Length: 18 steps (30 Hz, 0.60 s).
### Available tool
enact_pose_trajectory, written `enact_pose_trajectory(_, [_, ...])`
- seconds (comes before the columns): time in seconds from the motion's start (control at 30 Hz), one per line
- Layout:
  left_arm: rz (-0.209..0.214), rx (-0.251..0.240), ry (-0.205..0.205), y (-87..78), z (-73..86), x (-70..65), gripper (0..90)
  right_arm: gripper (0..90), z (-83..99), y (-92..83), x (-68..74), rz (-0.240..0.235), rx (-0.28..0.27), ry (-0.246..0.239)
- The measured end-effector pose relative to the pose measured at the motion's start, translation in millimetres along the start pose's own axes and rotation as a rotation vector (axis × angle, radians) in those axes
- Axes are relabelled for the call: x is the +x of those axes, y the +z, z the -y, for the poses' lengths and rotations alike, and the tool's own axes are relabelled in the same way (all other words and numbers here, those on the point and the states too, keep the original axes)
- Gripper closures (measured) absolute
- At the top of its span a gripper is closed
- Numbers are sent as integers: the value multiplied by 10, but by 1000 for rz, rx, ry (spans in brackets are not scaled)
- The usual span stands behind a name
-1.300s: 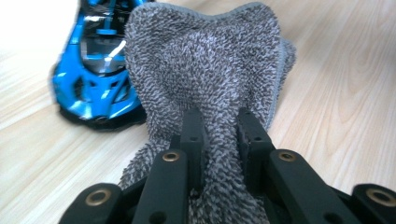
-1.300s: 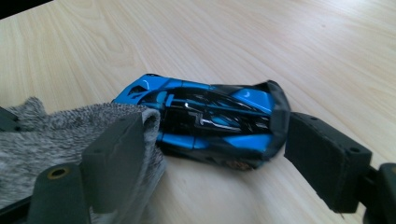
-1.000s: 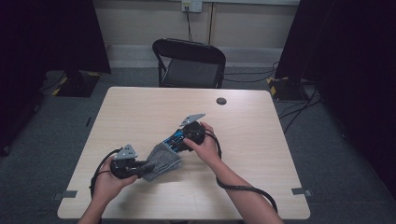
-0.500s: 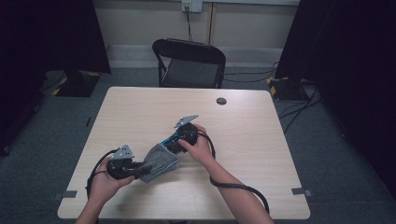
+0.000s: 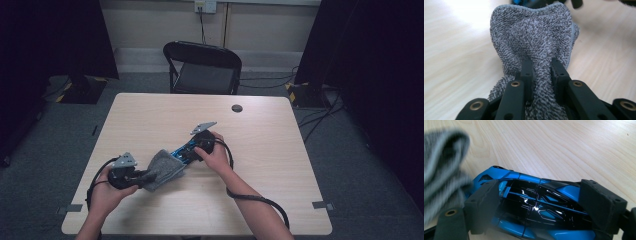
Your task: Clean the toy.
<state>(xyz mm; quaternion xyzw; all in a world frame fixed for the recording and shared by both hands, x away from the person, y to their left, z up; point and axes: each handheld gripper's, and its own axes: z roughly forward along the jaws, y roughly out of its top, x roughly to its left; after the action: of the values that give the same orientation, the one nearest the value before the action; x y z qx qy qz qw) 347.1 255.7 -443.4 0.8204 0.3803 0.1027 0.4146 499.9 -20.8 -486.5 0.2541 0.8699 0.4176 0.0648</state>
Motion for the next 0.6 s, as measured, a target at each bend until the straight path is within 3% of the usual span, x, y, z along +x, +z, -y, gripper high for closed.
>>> enact_pose_trajectory(0.03, [-23, 2, 0, -29, 2, 26, 757, 168, 2, 0, 2, -1, -2, -1])
enact_pose_trajectory(0.13, [-119, -8, -65, -93, 66, 179, 757, 168, 9, 0, 7, 2, -7, -1])
enact_pose_trajectory(0.23, [-215, 12, -126, -44, 146, 324, 756, 167, 9, 0, 12, 3, -7, 1])
enact_pose_trajectory(0.3, [-253, 9, -167, 7, 176, 409, 756, 166, 8, 1, 15, 6, -6, 2])
enact_pose_trajectory(0.4, [-286, 29, -186, 134, 165, 472, 755, 165, 5, 6, 18, 6, -5, 0])
enact_pose_trajectory(0.47, [-275, 44, -196, 264, 147, 463, 750, 165, -1, 8, 21, 8, -1, 0])
enact_pose_trajectory(0.53, [-266, 95, -158, 390, 121, 396, 748, 165, -6, 12, 28, 10, 0, -1])
enact_pose_trajectory(0.6, [-228, 108, -129, 439, 79, 306, 749, 165, -9, 14, 33, 13, 1, 0])
